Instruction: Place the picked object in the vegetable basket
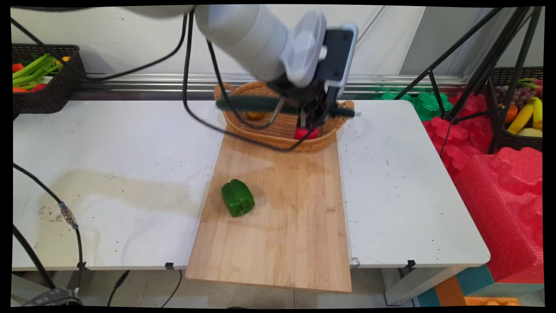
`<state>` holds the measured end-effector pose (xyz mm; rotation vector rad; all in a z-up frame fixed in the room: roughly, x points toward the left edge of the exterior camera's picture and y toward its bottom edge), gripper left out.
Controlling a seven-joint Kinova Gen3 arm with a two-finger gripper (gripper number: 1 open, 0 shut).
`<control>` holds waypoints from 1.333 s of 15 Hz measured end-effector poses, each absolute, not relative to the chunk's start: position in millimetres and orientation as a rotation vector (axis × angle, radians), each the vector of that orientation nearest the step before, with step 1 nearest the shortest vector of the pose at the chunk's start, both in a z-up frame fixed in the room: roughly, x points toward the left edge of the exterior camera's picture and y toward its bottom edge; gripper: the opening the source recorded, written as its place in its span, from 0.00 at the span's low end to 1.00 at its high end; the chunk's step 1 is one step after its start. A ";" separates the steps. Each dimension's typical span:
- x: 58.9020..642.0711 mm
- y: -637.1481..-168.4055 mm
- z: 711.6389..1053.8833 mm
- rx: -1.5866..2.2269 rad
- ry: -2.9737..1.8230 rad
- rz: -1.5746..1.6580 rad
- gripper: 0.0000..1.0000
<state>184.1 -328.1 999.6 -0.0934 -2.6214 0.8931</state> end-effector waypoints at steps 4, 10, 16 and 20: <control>190.9 -358.0 1021.8 -0.101 -2.561 0.971 0.00; 200.9 -423.4 1010.6 -0.117 -2.527 0.995 0.00; 209.2 -478.7 973.2 -0.147 -2.535 0.954 0.00; 214.7 -510.0 944.4 -0.179 -2.527 0.908 0.00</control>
